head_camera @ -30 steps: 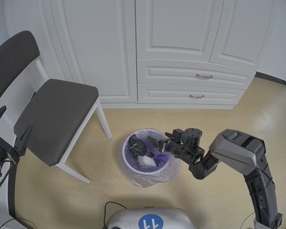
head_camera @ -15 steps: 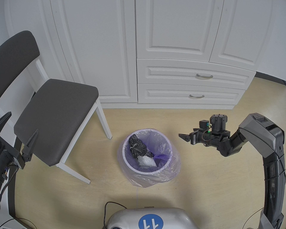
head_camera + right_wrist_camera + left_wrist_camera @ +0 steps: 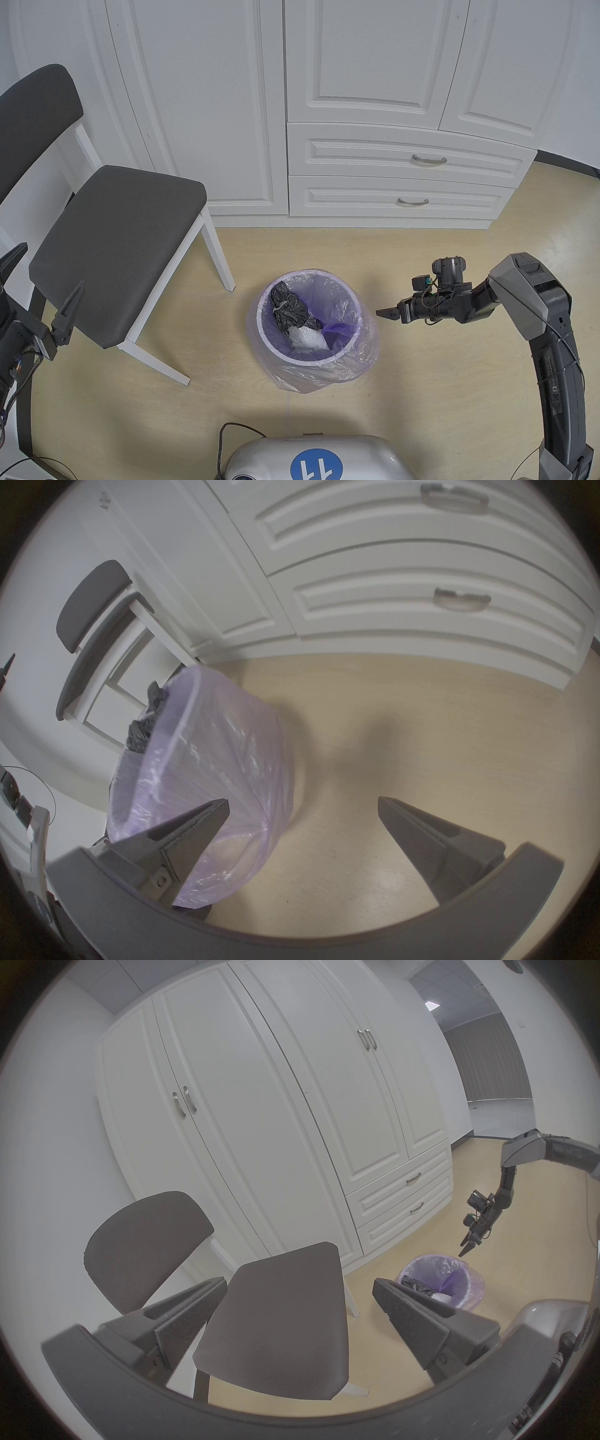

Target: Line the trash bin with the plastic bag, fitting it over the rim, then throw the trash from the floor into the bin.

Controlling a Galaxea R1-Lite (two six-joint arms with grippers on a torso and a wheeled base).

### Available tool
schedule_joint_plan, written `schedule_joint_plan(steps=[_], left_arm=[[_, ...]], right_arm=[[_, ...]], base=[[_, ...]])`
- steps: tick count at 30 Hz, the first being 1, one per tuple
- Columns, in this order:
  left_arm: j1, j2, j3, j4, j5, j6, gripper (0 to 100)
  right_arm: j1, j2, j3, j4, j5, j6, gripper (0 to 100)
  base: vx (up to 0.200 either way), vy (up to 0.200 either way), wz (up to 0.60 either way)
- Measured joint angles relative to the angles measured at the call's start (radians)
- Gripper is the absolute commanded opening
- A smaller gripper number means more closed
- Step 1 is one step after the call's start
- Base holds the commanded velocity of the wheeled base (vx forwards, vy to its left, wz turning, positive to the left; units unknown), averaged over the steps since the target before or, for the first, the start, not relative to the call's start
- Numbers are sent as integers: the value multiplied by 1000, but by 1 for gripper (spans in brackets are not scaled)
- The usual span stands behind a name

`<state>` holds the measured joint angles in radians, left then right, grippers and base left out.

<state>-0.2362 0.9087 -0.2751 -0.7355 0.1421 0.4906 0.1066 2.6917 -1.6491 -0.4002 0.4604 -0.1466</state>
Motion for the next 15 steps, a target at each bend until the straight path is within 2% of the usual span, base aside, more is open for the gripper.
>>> schedule_joint_plan(steps=[5,11,15], left_arm=[[0,2,1,0,0,2,100],[1,2,2,0,-1,4,100],[1,10,4,0,-1,5,100]], right_arm=[[14,72,-146,99,4,-14,100],[43,179,-312,238,8,-88,100],[58,226,-340,222,19,-92,100]], base=[[0,0,0],[0,0,0],[0,0,0]])
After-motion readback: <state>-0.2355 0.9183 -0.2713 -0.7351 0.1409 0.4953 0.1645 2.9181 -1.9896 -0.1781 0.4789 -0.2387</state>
